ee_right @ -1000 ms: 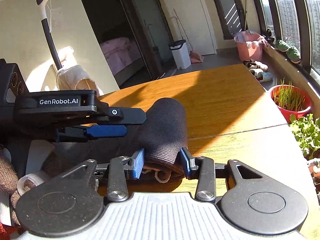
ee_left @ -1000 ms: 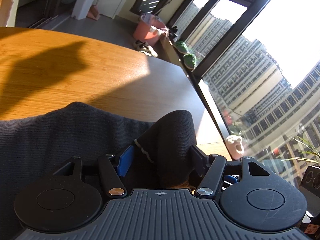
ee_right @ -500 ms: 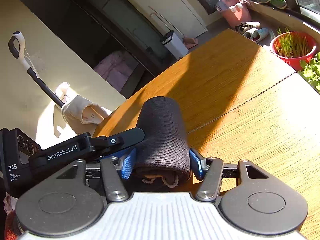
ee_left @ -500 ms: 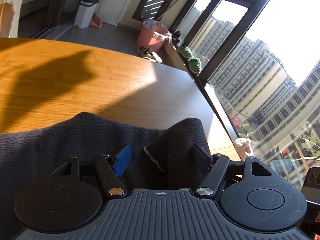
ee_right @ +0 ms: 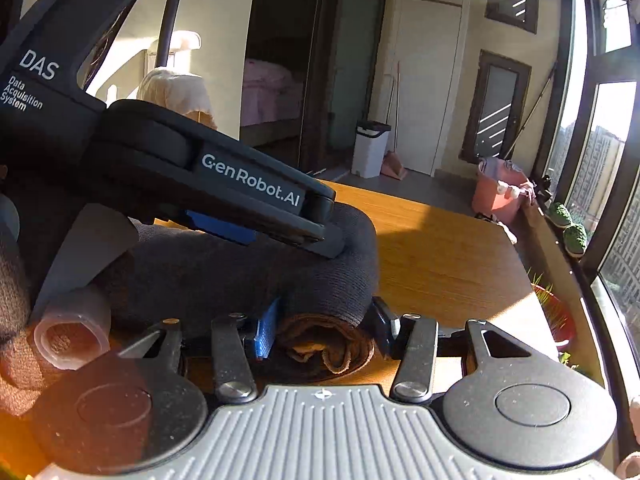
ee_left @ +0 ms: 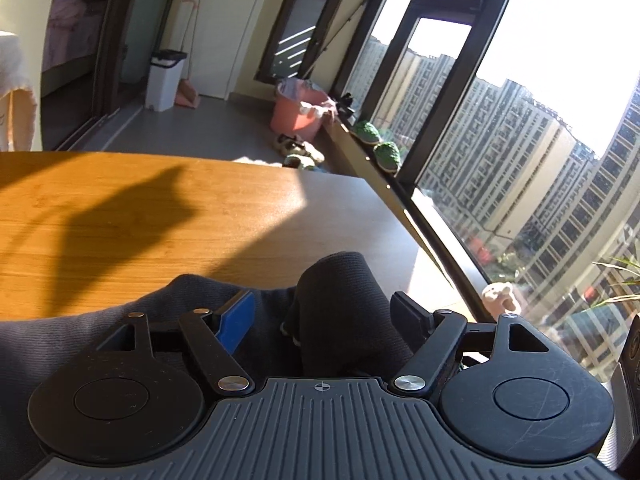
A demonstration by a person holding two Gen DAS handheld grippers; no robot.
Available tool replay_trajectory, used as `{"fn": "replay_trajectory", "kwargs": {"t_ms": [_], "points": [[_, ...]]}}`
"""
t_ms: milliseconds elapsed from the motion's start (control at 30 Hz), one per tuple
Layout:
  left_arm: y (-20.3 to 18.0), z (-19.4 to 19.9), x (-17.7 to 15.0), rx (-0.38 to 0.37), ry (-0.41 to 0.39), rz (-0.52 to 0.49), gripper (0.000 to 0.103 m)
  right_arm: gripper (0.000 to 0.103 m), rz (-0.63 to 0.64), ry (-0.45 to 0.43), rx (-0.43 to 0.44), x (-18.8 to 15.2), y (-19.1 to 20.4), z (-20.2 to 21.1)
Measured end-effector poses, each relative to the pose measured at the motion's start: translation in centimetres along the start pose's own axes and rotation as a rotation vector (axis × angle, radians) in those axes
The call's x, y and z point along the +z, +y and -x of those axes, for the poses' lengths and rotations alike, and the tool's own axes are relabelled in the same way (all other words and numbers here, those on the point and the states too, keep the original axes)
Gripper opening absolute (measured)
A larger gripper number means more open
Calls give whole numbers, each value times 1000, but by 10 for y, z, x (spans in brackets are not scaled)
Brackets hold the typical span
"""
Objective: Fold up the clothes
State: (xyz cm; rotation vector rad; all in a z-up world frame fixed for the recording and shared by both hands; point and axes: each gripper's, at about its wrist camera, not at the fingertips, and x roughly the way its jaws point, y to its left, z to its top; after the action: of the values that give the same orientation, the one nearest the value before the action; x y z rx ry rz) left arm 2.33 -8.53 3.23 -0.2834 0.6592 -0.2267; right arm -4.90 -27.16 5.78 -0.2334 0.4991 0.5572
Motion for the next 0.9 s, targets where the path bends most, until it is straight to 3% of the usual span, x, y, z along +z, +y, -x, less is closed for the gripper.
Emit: {"fn": "replay_trajectory", "kwargs": {"t_ms": [100, 200, 333, 400, 467, 533, 633, 733, 833, 900], "points": [[15, -9, -4, 31, 18, 28, 82, 57, -54, -25, 61, 2, -4, 4], [35, -13, -10, 59, 32, 67, 83, 69, -273, -55, 192, 0, -35, 7], [50, -11, -12, 43, 31, 115, 83, 71, -552, -7, 262, -16, -71, -13], [50, -12, -12, 41, 33, 118, 84, 69, -607, 21, 271, -24, -75, -25], [49, -12, -13, 39, 29, 114, 86, 49, -639, 43, 303, -30, -76, -33], [48, -12, -14, 43, 30, 112, 87, 41, -578, 36, 268, -25, -69, -28], [45, -7, -10, 51, 37, 110, 86, 39, -365, 17, 196, -15, -47, -14], [39, 7, -2, 61, 7, 91, 85, 39, -49, -13, 100, -8, -7, -4], [37, 22, 11, 3, -39, 128, 90, 39, 192, -53, 26, -9, 28, 2], [36, 23, 14, -23, -42, 140, 91, 41, 248, -68, 9, -10, 38, 1]]}}
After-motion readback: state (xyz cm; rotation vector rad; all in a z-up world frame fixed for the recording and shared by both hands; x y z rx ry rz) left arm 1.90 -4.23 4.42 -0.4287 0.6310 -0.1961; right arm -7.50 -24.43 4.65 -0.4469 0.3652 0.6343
